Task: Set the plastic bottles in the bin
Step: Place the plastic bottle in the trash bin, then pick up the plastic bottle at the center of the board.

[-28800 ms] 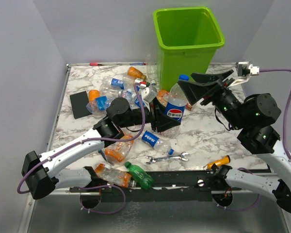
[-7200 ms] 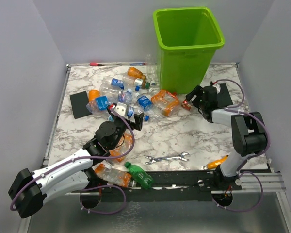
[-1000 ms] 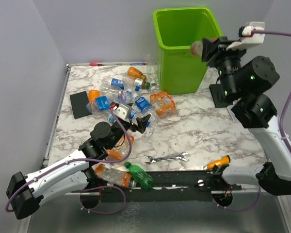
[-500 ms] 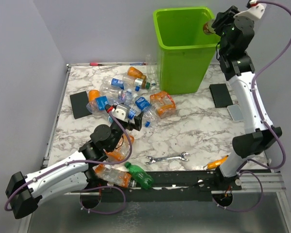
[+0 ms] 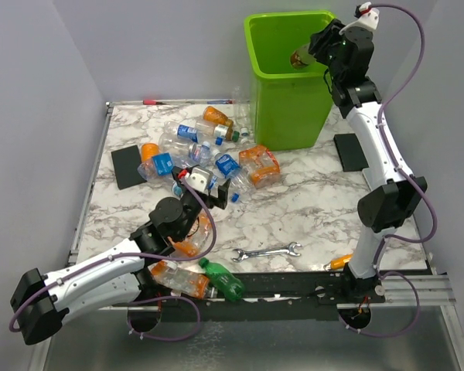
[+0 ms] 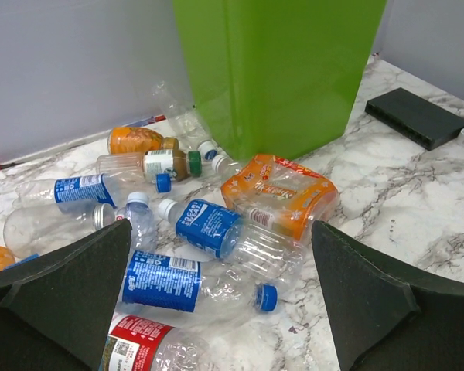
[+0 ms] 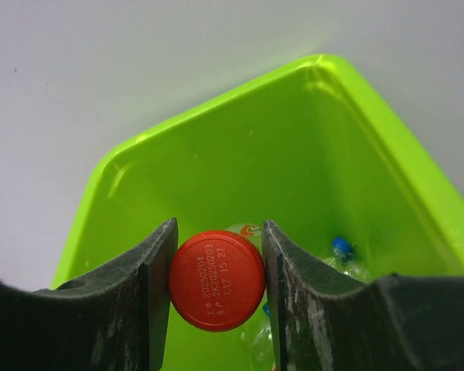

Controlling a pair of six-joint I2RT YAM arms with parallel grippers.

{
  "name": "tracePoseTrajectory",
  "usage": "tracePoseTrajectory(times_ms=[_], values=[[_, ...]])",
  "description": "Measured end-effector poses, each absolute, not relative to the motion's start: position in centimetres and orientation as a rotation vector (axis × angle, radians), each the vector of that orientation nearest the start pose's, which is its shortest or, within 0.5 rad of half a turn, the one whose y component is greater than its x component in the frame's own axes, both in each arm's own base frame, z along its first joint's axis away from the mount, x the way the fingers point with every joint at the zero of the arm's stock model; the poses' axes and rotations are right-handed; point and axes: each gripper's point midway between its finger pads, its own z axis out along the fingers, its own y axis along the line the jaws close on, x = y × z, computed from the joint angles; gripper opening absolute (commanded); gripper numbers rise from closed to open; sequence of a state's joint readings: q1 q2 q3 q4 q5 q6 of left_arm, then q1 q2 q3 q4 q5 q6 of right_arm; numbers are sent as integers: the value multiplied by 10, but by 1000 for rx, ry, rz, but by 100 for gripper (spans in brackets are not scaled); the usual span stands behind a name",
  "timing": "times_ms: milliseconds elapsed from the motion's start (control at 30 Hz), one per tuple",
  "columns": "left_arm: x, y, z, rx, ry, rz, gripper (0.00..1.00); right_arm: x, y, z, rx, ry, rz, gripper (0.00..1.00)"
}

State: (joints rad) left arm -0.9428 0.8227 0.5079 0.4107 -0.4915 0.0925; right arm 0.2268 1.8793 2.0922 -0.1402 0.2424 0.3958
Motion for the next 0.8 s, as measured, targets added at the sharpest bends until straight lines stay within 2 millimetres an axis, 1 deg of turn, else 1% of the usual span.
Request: tracePoseTrajectory(times_ms=[67, 133, 200, 267, 367, 433, 500, 567, 633, 700, 733, 767, 800], values=[[260, -211, 265, 375, 1458, -318, 99, 571, 109, 450, 302, 1496, 334, 66], [261, -212, 263, 380, 1463, -314, 99, 571, 112, 447, 285, 1511, 340, 73], [261, -213, 260, 384, 1469, -311, 99, 570, 114, 446, 274, 1516, 345, 78], [262, -213, 259, 386, 1471, -309, 99, 569, 114, 449, 265, 1517, 346, 81], [262, -214, 256, 392, 1479, -304, 99, 565, 116, 456, 250, 1510, 356, 82], [264, -215, 253, 394, 1487, -297, 99, 557, 121, 463, 233, 1508, 364, 83], [265, -214, 251, 391, 1493, -287, 99, 545, 127, 476, 209, 1494, 366, 83], [266, -213, 249, 387, 1499, -278, 99, 521, 145, 492, 158, 1470, 385, 83], [267, -212, 248, 382, 1504, -269, 99, 480, 173, 510, 84, 1442, 436, 83], [268, -211, 247, 375, 1508, -260, 99, 435, 196, 522, 16, 1408, 503, 83], [268, -210, 246, 369, 1511, -253, 99, 411, 204, 526, -14, 1390, 542, 83], [269, -209, 246, 364, 1514, -249, 99, 394, 200, 528, -25, 1379, 554, 82], [270, -208, 245, 358, 1517, -240, 99, 370, 203, 533, -45, 1346, 604, 82]])
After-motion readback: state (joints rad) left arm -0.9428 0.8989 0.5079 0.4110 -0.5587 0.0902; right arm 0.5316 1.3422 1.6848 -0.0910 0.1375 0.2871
